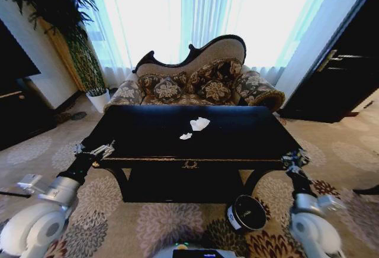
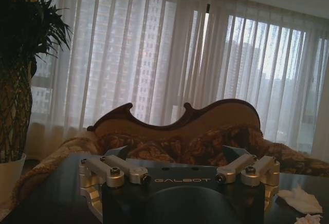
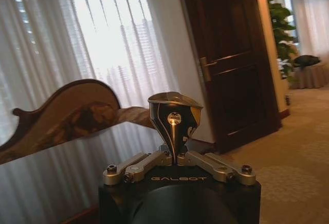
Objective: Move to the front of the table and place the trash on the table into the trash bin.
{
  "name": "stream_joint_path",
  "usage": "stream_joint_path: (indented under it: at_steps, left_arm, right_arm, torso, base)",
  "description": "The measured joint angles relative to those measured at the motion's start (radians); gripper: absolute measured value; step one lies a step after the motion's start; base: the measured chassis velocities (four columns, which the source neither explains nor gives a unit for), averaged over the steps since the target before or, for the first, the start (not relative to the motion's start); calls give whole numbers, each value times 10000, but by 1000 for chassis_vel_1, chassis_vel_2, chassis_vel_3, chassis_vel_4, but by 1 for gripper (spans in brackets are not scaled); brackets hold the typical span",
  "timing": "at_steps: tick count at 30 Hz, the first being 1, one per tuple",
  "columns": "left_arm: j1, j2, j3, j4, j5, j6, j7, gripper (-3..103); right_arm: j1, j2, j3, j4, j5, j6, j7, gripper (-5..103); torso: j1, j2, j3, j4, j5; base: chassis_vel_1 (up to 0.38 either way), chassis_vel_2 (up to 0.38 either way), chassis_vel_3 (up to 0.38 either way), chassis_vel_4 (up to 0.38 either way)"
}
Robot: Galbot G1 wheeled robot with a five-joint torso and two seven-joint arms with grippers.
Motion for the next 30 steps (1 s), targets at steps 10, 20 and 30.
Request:
stream_joint_path:
  at_steps: [10, 20, 30]
  left_arm:
    - [0, 0, 0, 0, 0, -1, 0, 100]
    - [1, 0, 0, 0, 0, -1, 0, 100]
    - [0, 0, 0, 0, 0, -1, 0, 100]
  right_arm:
    - [-541, 433, -187, -957, -724, 621, 12, 0]
    - [-14, 965, -2014, -3197, -2721, 1614, -92, 0]
    - [1597, 945, -3811, -7114, -3833, 2158, -53, 0]
  torso:
    - [-1, 2, -2, -2, -6]
    - [-2, 4, -2, -1, -7]
    - [-2, 4, -2, -1, -9]
  base:
    - [0, 0, 0, 0]
    - [0, 0, 0, 0]
    - [0, 0, 0, 0]
